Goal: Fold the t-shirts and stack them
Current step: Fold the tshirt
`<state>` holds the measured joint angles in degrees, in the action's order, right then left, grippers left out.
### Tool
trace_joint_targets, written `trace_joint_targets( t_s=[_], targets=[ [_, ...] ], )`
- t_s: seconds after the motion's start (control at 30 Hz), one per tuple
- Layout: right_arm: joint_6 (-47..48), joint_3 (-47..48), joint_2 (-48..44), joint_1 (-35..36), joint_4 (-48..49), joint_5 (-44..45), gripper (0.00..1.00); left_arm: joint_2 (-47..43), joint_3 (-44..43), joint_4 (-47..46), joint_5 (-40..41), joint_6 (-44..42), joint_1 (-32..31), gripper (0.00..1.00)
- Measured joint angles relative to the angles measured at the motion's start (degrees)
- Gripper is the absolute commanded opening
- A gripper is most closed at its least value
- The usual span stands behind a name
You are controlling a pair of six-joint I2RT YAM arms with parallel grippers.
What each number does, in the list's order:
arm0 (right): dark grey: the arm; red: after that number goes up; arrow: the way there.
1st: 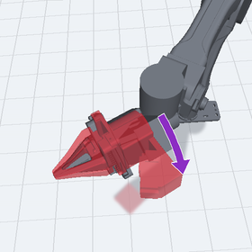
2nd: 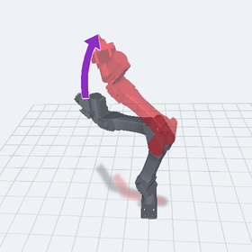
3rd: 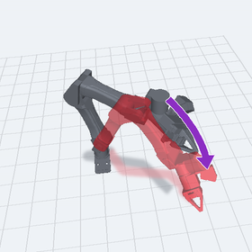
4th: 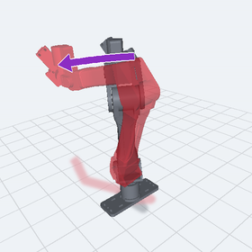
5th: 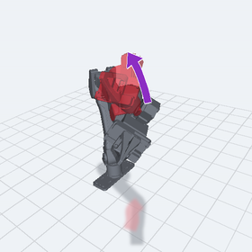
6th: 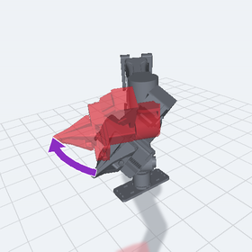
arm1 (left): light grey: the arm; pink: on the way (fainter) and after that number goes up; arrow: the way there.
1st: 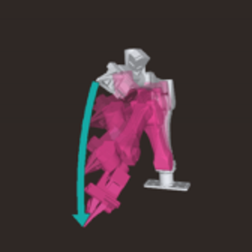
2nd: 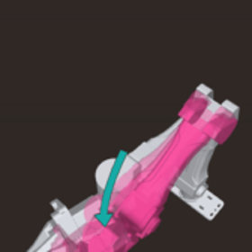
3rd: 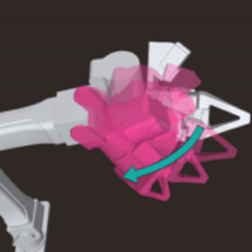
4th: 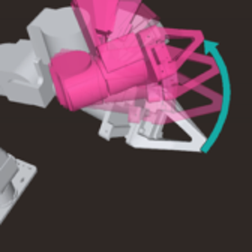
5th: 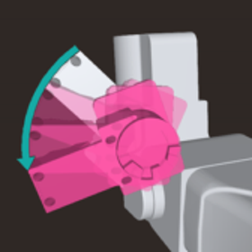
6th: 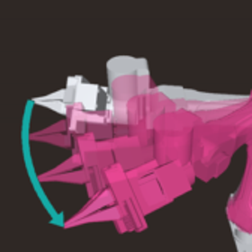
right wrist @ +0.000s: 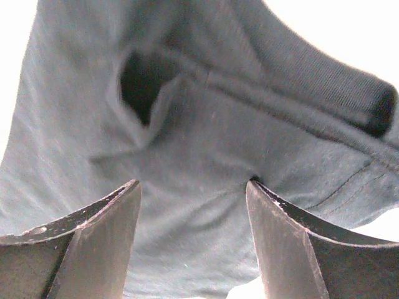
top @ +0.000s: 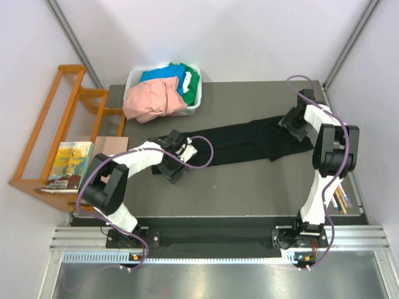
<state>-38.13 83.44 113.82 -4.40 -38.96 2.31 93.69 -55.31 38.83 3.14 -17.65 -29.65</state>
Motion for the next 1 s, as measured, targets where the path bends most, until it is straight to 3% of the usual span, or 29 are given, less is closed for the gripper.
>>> trace_joint_targets(
  t_s=[0.3,0.43,0.53,0.8,1.0],
  targets=[
    [-1.05,21.70,14.58,-3.28,-4.72,-3.39,0.69,-1.31,-3.19,3.23,0.09,0.55,0.22,0.77],
    [-1.16,42.03,26.29,-3.28,-9.51,-5.18,0.70,-4.33,-7.04,5.29,0.11,1.11,0.79,0.78],
    [-1.11,50.80,31.23,-3.10,-9.22,-6.12,0.72,-6.69,-10.16,6.32,0.31,1.31,1.68,0.79],
    [0.85,40.72,24.65,-0.20,-5.81,-9.25,0.73,-8.48,-11.13,3.43,3.78,2.84,7.08,0.77],
    [5.35,26.56,7.06,11.65,-3.61,-9.51,0.75,0.81,-10.71,-0.92,4.20,4.35,8.48,0.75]
  ],
)
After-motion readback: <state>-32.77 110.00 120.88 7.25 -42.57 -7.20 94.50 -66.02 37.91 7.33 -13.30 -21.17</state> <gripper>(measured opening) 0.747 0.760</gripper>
